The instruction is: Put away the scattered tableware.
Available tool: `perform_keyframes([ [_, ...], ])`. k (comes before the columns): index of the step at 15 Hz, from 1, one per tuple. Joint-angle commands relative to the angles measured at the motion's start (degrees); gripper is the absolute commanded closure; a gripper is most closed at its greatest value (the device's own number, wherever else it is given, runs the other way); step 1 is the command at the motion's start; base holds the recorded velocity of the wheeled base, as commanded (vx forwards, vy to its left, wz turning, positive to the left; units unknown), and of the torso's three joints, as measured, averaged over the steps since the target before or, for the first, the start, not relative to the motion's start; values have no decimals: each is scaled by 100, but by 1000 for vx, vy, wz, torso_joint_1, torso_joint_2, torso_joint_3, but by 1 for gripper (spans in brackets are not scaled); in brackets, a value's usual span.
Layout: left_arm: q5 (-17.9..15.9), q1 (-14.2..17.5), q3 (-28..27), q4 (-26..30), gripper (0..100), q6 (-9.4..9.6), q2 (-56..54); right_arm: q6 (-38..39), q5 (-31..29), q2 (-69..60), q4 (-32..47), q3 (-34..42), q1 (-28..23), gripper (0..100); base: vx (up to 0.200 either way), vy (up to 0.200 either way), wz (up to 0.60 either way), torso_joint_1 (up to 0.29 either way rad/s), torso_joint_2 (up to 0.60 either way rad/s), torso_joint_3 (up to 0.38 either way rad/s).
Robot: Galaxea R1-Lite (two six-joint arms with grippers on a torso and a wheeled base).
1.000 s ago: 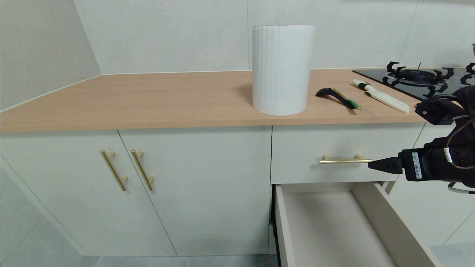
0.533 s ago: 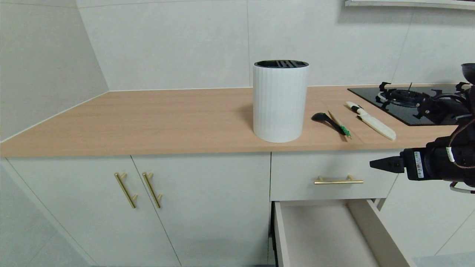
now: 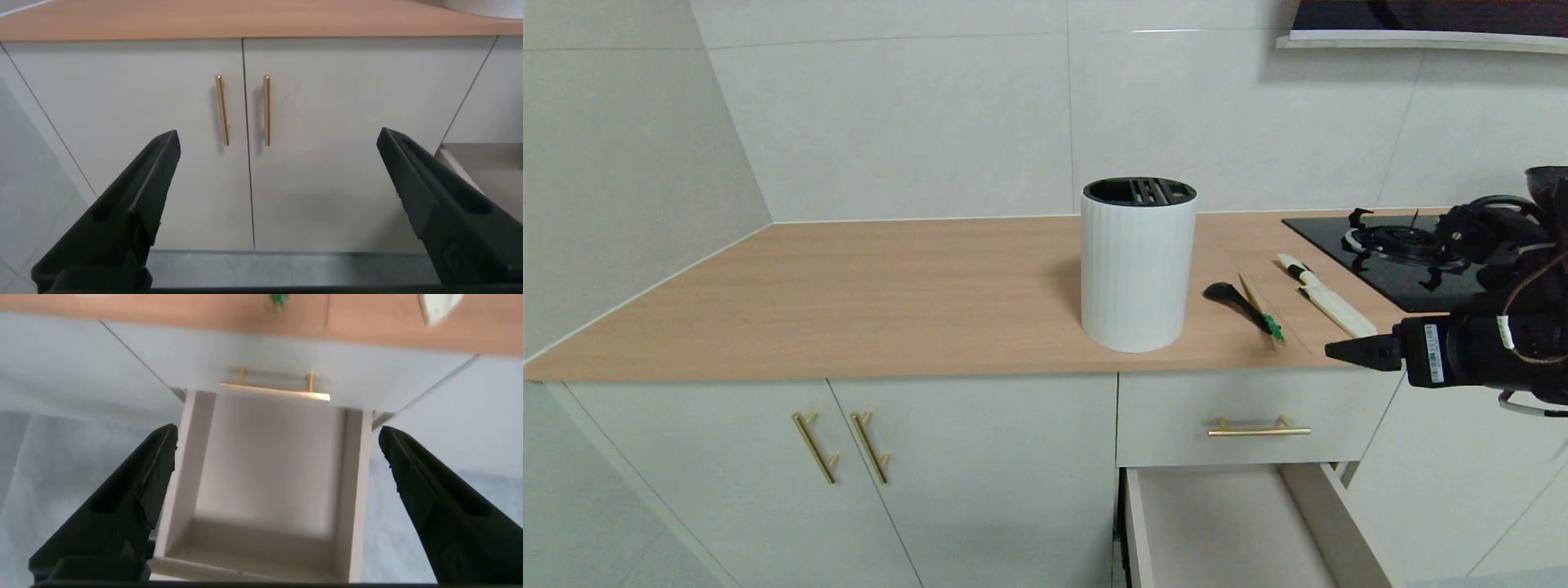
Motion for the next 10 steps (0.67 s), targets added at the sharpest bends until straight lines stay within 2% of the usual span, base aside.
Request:
perform_keyframes([
  [1,1,0,0,-2,0,-2,1,-267,73,213,-352,-223,152,0,0,0,0,27,-51,-27],
  [4,1,0,0,-2,0,-2,1,-302,-6,934,-379,-1040,310,0,0,0,0,0,0,0],
  [7,10,0,0,-2,0,-11,1,366,2,1523,-414,-1427,310,0,0,0,0,0,0,0],
  [9,10,0,0,-2,0,-2,1,735,-156,1813,-379,-1673,293,0,0,0,0,0,0,0],
  [10,1,0,0,-2,0,-2,1,832,-428,1918,-379,-1796,293,0,0,0,0,0,0,0],
])
